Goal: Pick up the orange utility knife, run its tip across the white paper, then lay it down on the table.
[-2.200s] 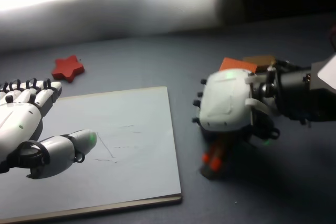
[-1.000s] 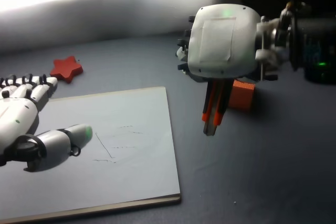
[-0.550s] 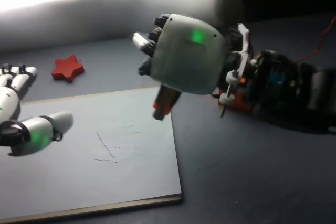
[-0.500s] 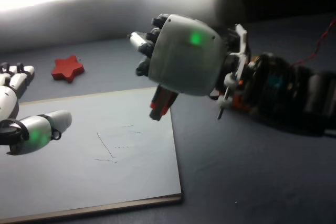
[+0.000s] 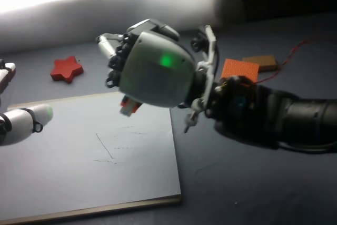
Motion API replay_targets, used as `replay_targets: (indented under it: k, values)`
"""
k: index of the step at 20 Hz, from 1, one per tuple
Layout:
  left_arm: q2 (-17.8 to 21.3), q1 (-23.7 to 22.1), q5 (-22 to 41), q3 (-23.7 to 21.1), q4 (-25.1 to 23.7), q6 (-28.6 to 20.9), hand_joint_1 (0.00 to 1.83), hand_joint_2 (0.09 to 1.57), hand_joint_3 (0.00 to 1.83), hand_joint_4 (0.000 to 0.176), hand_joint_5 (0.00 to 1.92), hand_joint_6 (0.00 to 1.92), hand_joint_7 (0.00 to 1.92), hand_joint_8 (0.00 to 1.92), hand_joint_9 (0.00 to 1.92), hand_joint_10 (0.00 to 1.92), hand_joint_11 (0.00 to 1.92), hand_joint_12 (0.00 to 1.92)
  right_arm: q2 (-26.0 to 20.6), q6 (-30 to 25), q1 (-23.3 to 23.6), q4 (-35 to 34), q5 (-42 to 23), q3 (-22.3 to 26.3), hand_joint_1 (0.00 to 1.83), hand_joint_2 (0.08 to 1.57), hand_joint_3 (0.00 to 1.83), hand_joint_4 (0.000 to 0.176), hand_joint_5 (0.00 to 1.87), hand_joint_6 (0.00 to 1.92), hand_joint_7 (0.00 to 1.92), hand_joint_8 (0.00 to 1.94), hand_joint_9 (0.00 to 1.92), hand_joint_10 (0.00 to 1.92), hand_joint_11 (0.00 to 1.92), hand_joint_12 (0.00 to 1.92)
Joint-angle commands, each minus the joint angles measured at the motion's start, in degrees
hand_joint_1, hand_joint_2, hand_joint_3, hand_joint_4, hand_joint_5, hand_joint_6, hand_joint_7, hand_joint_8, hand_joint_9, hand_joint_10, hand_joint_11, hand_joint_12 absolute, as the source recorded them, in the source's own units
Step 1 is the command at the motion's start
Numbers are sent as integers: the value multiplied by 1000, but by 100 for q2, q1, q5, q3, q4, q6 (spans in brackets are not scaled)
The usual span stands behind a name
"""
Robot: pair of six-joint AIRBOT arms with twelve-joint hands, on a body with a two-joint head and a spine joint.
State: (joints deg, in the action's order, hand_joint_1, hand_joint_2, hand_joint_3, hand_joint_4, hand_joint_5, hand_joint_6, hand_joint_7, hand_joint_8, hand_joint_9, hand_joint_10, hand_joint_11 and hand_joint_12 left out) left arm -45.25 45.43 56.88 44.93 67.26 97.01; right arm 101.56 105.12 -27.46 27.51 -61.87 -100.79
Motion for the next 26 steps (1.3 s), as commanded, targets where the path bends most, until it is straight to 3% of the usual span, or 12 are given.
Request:
replay_targets:
  k: [1,9,13,26]
  values:
    - [28,9,464,77,-278,-17,0,1247,0,0,0,0,0,0,0,0,13,6,41,140,3,-187,-691,-84,1475,961,940,176,1532,1921,1793,1941,1916,1921,1921,1921]
    - [22,70,371,277,-278,-42,0,1236,0,0,0,0,0,0,0,0,0,4,918,66,-110,-249,-884,-1115,1439,991,918,176,1521,1921,1768,1941,1913,1921,1921,1921]
    - [8,72,345,322,-278,-25,0,1237,0,0,0,0,0,0,0,0,3,1,1167,60,-173,-249,-920,-1344,1449,995,884,176,1575,1921,1783,1941,1918,1921,1921,1921]
    - [-22,21,342,296,-278,-10,0,1235,0,0,0,0,0,0,0,0,0,0,855,-89,-579,349,-985,-1159,1463,983,861,176,1615,1921,1820,1941,1921,1921,1921,1921]
